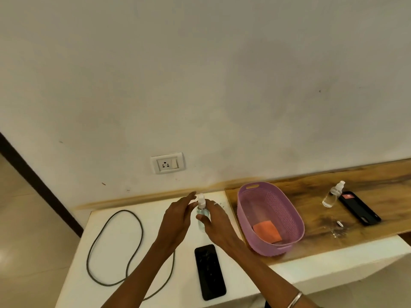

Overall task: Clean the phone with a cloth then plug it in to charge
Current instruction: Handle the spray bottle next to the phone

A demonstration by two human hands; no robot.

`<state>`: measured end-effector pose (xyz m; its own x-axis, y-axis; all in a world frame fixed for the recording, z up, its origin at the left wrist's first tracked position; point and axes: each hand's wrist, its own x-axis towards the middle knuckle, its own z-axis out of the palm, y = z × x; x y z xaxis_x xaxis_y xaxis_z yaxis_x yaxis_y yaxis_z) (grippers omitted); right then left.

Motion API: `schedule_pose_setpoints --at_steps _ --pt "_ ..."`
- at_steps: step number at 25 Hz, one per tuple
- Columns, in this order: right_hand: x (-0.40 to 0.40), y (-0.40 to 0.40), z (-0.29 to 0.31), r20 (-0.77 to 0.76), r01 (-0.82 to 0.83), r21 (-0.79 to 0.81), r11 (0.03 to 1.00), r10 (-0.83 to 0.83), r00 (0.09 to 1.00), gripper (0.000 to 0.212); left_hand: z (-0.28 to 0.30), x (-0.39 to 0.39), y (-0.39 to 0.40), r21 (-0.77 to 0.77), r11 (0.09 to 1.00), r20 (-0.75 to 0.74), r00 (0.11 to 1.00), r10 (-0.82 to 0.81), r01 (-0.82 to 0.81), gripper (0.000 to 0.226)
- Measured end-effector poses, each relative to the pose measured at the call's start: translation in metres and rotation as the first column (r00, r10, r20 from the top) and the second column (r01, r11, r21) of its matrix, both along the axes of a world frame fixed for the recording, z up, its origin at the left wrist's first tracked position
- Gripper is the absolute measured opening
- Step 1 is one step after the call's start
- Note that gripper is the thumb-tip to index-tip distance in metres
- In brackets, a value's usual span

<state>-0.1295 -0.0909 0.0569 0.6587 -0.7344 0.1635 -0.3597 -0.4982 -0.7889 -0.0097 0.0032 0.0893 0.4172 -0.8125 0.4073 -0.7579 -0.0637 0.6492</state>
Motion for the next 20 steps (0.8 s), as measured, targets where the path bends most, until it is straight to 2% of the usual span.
schedule_pose_setpoints --at_steps 3,6,10,12,15,18,20 --pt "0.007 0.013 -0.008 -0.015 -0.047 -0.056 0.997 0.047 0.999 0.025 0.000 0.001 0.009 -0.005 0.999 -0.152 0.988 -0.038 0.038 0.042" --pt "0.010 0.019 -0.010 -0.013 -0.101 -0.004 0.995 0.101 0.995 0.031 0.005 0.004 0.013 -0.007 1.000 -0.366 0.930 -0.026 0.025 0.031" --pt "0.012 0.022 -0.009 -0.060 -0.115 0.094 0.989 0.121 0.991 0.037 0.012 0.007 0.016 -0.071 0.985 -0.542 0.822 -0.172 0.160 0.029" --pt "0.013 0.023 -0.008 -0.031 -0.115 0.114 0.987 0.119 0.992 0.041 0.014 0.005 0.017 -0.110 0.991 -0.562 0.818 -0.122 0.072 0.026" --pt "0.017 0.025 -0.007 -0.015 -0.040 0.040 0.998 0.040 0.999 0.049 0.015 0.002 0.015 -0.133 0.986 -0.566 0.824 0.006 -0.098 0.023" --pt "0.023 0.031 -0.006 0.018 0.037 -0.040 0.999 -0.036 0.999 0.040 0.017 -0.001 0.014 -0.171 0.960 -0.605 0.792 0.076 -0.222 0.020" --pt "0.025 0.034 -0.006 0.030 0.057 -0.052 0.997 -0.055 0.998 0.037 0.020 -0.003 0.016 -0.202 0.946 -0.551 0.828 0.104 -0.253 0.018"
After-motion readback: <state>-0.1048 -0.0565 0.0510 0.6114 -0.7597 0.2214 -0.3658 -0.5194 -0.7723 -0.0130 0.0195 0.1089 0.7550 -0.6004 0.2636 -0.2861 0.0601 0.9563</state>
